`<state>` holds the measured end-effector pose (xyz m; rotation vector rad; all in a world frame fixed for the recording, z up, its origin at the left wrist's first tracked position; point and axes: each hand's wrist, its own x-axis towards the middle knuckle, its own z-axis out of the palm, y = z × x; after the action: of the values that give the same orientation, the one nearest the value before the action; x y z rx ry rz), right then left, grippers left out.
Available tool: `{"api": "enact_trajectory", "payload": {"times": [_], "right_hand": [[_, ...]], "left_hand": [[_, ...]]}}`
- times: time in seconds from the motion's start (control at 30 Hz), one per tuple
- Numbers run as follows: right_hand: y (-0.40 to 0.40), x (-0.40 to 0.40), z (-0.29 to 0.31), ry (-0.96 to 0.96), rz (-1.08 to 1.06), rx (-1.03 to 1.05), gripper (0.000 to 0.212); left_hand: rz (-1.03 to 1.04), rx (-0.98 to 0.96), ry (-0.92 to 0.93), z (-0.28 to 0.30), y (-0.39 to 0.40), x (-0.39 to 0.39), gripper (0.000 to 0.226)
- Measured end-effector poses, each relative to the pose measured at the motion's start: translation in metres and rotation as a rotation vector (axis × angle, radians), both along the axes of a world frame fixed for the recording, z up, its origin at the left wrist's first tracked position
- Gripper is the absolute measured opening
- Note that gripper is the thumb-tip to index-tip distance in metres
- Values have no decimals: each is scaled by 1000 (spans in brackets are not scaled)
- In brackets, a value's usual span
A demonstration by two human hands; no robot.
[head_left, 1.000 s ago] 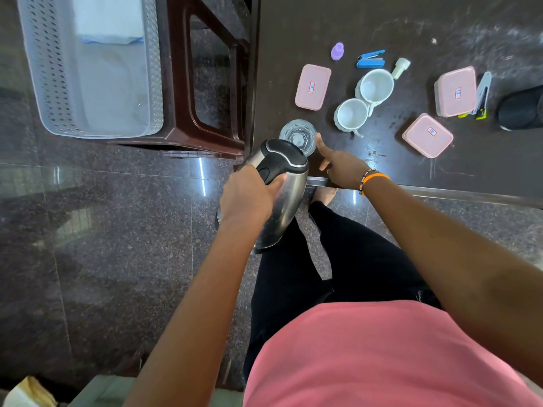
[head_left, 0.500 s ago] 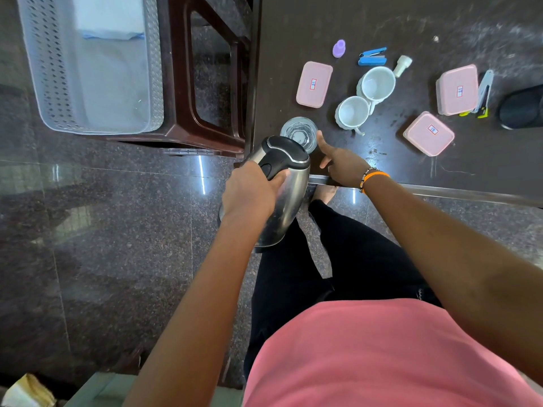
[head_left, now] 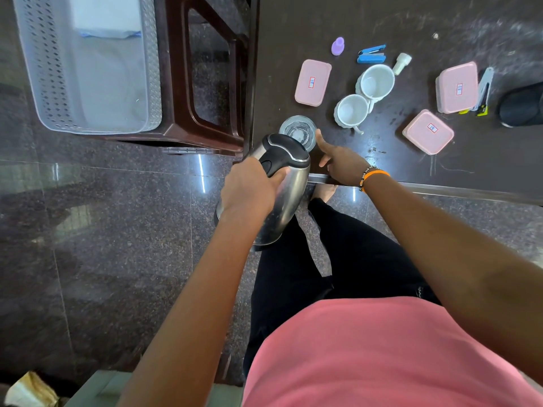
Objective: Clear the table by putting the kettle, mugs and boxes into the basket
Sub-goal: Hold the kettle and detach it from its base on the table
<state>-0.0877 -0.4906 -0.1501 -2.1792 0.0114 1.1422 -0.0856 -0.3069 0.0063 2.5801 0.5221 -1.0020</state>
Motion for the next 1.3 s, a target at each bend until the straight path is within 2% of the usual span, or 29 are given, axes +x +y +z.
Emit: {"api": "enact_trajectory", "payload": {"times": [1.3], "right_hand": [[0,3,-6,-4,-16,4,88]], "left_hand": [[5,6,5,0,-4,5,50]]}}
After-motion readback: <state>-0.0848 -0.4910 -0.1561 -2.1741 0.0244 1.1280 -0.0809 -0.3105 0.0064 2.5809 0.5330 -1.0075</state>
